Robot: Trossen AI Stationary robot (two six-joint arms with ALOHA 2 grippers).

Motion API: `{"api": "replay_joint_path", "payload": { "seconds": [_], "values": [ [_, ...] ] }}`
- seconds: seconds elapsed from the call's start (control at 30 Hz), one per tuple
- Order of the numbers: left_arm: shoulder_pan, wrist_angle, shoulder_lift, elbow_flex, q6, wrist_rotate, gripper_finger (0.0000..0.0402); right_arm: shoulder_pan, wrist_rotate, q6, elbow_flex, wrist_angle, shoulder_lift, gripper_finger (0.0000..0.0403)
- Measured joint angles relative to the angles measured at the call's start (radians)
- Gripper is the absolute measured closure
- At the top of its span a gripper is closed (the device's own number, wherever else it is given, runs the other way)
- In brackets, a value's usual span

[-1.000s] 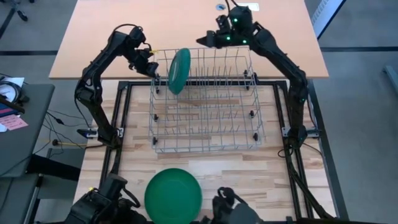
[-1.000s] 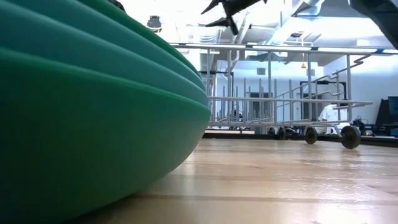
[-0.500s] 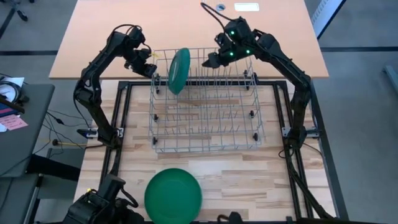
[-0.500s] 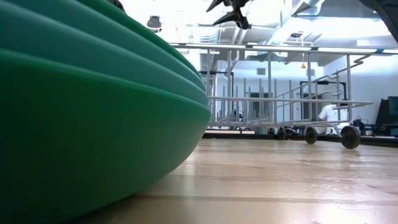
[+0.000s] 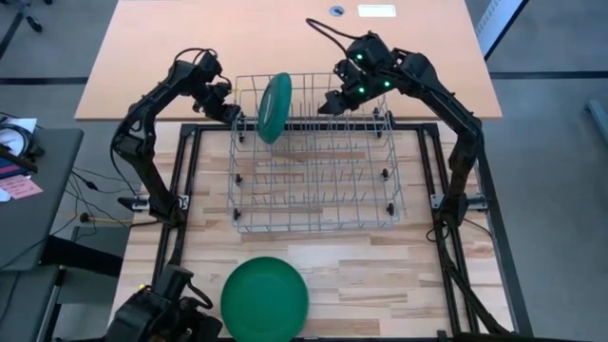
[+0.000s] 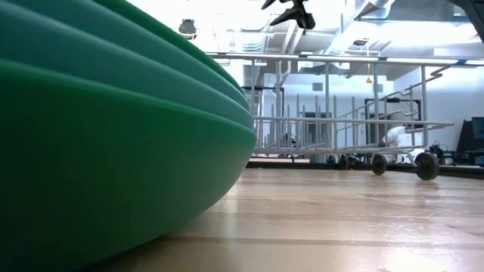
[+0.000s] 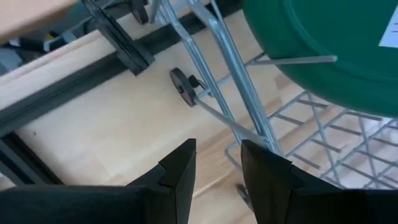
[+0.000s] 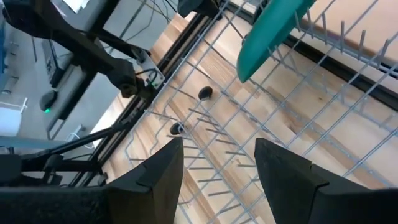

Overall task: Sort dishes
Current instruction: Put the green plate in the dish rack

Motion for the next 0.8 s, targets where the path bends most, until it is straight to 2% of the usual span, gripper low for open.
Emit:
{"api": "replay_joint_path", "payload": {
  "seconds": [0.17, 0.4, 0.6, 0.73, 0.8],
  "values": [
    [0.000, -0.060, -0.022, 0.030, -0.041, -0.005, 0.0279, -0.008, 0.001, 0.016, 0.000, -0.017, 0.003, 0.0200],
    [-0.002, 0.053, -0.094, 0.034, -0.099, -0.026, 0.0279, -0.009, 0.001, 0.023, 0.000, 0.006, 0.003, 0.0200],
    [-0.010, 0.085, -0.081, 0.034, -0.059, 0.011, 0.0279, -0.010, -0.010, 0.179, 0.000, 0.202, -0.013, 0.0200],
    [0.008, 0.073, -0.116, 0.046, -0.136, 0.157, 0.0279, 0.003, -0.046, 0.287, 0.000, 0.434, -0.047, 0.0200],
    [0.013, 0.092, -0.170, 0.066, -0.163, 0.205, 0.0285, 0.019, -0.057, 0.284, 0.000, 0.477, -0.069, 0.0200]
  ]
}}
